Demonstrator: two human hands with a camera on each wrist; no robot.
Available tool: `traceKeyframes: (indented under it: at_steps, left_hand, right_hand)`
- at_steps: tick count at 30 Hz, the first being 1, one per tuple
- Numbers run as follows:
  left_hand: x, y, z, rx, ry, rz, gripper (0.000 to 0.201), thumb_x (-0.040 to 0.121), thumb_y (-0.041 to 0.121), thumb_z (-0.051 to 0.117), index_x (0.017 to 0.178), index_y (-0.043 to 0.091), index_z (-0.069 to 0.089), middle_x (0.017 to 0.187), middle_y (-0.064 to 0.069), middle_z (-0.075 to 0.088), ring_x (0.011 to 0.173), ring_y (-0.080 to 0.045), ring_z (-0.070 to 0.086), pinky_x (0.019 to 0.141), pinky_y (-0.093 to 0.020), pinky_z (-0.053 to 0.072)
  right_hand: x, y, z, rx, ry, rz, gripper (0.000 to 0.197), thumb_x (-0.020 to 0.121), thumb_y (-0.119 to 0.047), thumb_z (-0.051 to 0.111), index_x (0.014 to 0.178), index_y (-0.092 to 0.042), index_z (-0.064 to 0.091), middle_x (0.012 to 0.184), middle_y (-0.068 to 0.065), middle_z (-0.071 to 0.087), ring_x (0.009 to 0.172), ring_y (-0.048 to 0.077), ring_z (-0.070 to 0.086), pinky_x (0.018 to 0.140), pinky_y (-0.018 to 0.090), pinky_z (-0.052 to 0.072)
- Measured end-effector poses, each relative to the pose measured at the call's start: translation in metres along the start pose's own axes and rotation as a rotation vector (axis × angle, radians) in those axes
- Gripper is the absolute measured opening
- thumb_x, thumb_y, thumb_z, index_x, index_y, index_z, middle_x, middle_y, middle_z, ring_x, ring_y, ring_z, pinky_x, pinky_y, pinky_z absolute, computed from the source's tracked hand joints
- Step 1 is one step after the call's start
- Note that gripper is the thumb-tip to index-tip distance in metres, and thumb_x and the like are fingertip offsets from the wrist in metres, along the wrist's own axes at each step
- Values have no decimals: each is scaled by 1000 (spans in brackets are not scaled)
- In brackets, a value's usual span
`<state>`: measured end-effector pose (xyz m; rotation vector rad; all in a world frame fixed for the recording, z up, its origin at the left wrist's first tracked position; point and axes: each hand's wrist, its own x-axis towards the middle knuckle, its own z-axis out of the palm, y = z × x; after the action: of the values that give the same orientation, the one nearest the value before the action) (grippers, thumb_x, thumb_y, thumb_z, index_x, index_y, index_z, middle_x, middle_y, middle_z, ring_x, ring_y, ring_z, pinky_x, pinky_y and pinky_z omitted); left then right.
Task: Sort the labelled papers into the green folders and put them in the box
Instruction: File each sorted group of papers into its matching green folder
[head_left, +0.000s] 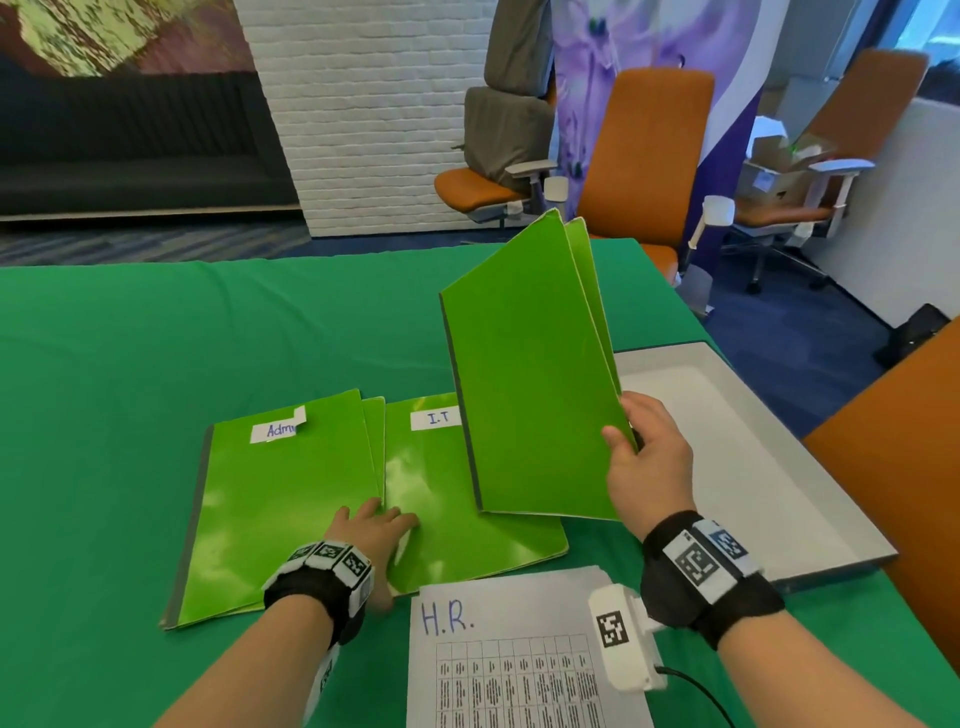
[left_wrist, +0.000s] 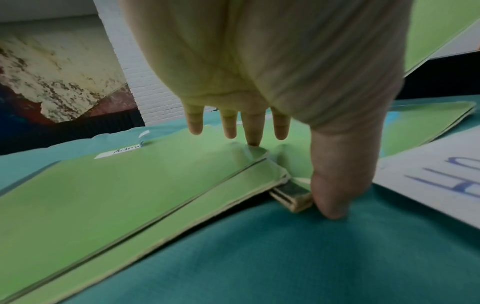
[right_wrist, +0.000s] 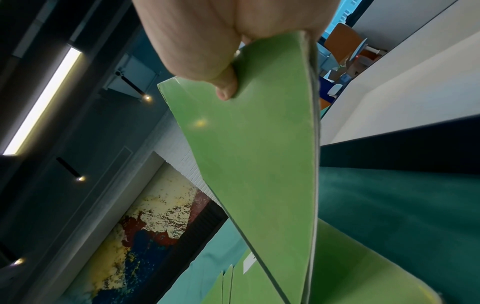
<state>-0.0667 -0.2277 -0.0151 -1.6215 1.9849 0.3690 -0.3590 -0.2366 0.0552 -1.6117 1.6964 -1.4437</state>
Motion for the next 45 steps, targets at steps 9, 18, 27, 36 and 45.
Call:
traceKeyframes:
  at_steps: [9,18,27,36,45]
  left_hand:
    - [-12,5,1,87,100,14,52,66,28,62,118,27,55,111,0,58,110,-20,47,103,-39,31]
    - [-24,13,8,11,174,-27,29,82,20,55,110,25,58,95,2,65,91,-19,56,93,-33,33]
    - [-41,7,8,-498,325,-132,44,98,11,40,137,30,44,129,-9,59,105,-27,61,88,-30,50]
    - [-54,-20,0,-1204,748,-253,52,91,-9,40,97,33,70,121,-15,64,90,-27,64,66,-25,48]
    - [-65,-30,-13,-1471,875,-344,40,93,-7,43,103,19,71,129,-10,59,88,-31,64,75,-28,55]
  right_hand:
    - [-3,-8,-8,-10,27,-82,34,85,8,58,118,1,62,119,10,59,109,18,54,97,19,38]
    - [-13,-13,-17,-25,1,-59,35,86,7,58,121,1,60,122,8,57,109,10,49,97,17,36]
    - [-15,-30,-25,13,116,-94,34,86,7,57,120,5,58,120,14,56,109,12,48,96,10,34]
    - [8,-60,-33,119,184,-57,30,87,2,57,118,0,59,114,12,57,107,25,55,98,45,46]
    - [13,-76,-32,261,142,159,29,91,-6,56,120,-7,61,113,7,65,105,23,60,97,40,48]
